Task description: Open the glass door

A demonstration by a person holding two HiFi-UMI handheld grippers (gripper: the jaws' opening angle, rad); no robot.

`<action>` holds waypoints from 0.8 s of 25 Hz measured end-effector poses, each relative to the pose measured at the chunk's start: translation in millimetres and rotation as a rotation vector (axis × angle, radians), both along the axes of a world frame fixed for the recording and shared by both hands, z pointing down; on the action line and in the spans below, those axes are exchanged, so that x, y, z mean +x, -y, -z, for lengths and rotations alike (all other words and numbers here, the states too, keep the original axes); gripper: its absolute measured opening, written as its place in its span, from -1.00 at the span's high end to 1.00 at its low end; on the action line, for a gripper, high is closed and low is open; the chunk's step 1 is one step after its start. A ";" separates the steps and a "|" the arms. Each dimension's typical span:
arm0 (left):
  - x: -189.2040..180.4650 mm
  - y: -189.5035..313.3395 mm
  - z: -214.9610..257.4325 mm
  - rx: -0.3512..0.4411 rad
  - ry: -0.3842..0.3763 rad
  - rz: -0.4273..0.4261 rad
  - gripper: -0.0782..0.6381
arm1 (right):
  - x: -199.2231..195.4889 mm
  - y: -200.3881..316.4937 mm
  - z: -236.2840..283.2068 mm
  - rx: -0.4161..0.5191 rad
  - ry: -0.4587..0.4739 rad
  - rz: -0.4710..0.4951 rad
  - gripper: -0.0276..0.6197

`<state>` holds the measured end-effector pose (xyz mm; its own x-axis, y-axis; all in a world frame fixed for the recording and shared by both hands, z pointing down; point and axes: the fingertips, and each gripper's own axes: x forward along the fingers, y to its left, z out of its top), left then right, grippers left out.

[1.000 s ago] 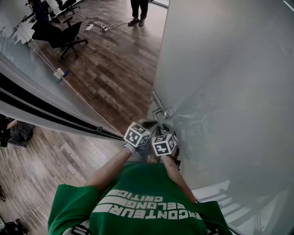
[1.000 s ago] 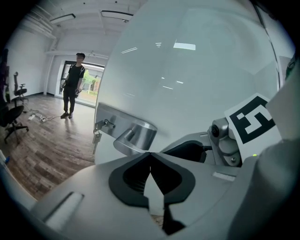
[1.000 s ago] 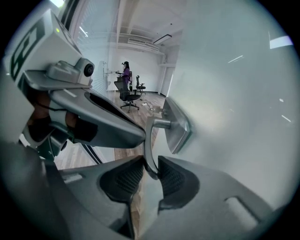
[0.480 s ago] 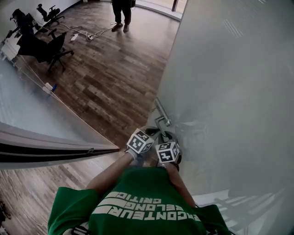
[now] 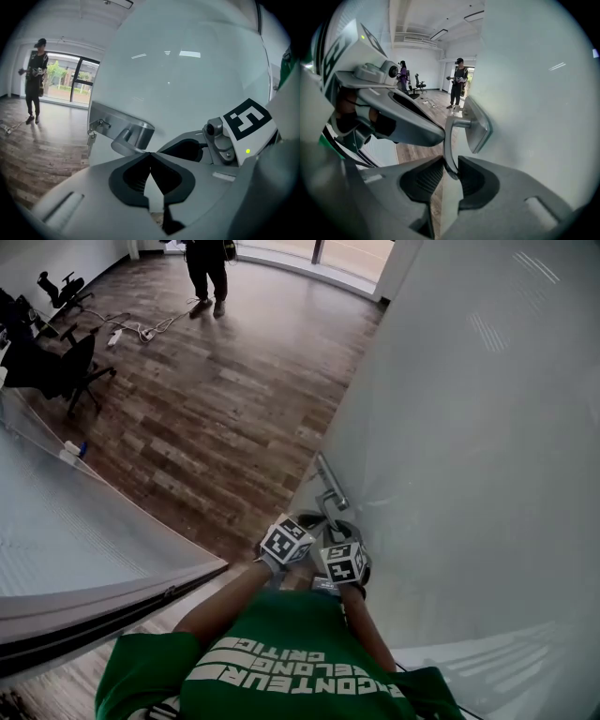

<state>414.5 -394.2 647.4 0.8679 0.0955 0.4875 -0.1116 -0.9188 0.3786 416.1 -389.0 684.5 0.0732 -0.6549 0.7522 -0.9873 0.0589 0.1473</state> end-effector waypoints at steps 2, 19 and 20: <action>9.5 1.6 -1.6 -0.011 -0.006 -0.019 0.73 | 9.3 1.2 -1.7 -0.003 0.000 -0.018 0.65; 105.7 7.7 2.2 -0.009 -0.010 -0.203 0.73 | 105.3 7.2 0.4 -0.002 -0.004 -0.158 0.65; 111.0 7.0 2.1 -0.013 -0.010 -0.212 0.73 | 110.7 6.7 0.6 0.000 -0.006 -0.166 0.65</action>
<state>525.5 -401.1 645.3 0.8325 0.2825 0.4766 0.0875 -0.9165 0.3904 526.8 -395.7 684.0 0.1850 -0.6335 0.7513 -0.9826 -0.1050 0.1534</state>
